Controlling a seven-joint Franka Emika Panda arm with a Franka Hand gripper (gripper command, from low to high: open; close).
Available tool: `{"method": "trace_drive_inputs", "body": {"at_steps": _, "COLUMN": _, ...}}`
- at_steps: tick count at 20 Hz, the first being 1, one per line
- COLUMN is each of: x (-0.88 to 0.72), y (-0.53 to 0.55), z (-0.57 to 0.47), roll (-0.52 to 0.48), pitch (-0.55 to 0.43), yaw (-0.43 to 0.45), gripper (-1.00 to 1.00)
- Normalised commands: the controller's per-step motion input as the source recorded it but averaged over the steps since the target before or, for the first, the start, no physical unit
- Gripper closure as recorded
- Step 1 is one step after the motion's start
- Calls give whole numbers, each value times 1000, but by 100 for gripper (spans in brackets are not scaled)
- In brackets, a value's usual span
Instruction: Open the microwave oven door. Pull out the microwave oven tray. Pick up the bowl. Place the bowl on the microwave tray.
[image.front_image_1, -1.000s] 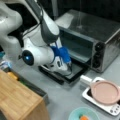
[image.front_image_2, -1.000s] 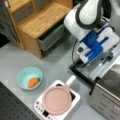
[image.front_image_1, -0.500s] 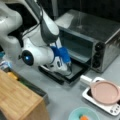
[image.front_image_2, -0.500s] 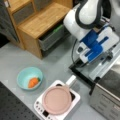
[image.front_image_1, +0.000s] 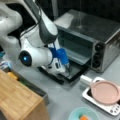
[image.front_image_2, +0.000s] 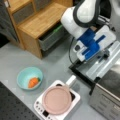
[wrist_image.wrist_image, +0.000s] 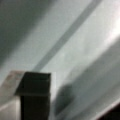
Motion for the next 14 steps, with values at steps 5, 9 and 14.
{"method": "trace_drive_inputs", "body": {"at_steps": 5, "x": 147, "y": -129, "z": 123, "roll": -31, "pitch": 21, "yaw": 257, "gripper": -100}}
{"method": "trace_drive_inputs", "body": {"at_steps": 9, "x": 128, "y": -105, "z": 104, "roll": -16, "pitch": 19, "yaw": 239, "gripper": -100}}
{"method": "trace_drive_inputs", "body": {"at_steps": 14, "x": 117, "y": -96, "z": 92, "roll": -21, "pitch": 21, "yaw": 224, "gripper": -100}}
